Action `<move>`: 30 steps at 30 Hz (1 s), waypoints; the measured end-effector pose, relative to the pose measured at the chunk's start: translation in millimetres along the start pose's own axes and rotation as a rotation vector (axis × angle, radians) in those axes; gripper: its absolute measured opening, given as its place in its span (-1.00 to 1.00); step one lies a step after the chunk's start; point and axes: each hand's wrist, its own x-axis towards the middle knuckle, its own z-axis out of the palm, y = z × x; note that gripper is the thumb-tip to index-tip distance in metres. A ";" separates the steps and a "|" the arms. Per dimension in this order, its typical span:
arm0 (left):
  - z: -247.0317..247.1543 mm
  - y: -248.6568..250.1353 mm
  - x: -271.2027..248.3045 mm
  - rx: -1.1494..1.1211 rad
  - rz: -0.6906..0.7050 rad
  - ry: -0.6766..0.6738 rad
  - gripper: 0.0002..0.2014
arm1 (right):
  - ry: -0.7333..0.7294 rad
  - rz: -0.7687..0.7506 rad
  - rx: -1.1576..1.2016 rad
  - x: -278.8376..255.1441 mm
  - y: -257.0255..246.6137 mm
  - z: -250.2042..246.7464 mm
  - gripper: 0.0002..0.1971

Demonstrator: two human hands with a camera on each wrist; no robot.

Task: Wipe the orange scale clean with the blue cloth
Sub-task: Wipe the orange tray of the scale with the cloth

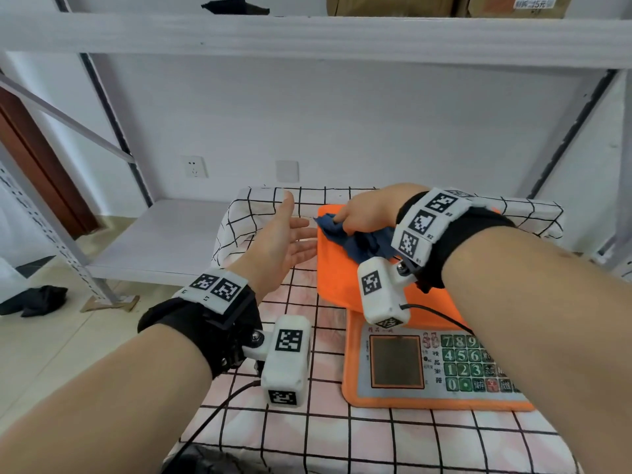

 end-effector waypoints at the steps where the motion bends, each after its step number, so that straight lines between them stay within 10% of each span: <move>1: 0.1 0.1 -1.8 0.001 0.001 -0.003 -0.38 | -0.018 0.007 -0.081 -1.1 0.4 0.4 -0.61; 14: 7.5 -13.3 -30.7 -0.014 0.042 0.014 -0.39 | 0.094 -0.031 -0.267 -32.3 1.2 40.7 -0.66; 21: 8.6 -38.9 -54.5 -0.046 0.116 0.109 -0.53 | 0.357 -0.204 0.021 -55.8 -0.2 78.2 -0.61; 30: 11.4 -55.2 -64.8 0.077 0.205 0.065 -0.81 | 0.358 -0.278 0.111 -79.7 13.9 90.9 -0.64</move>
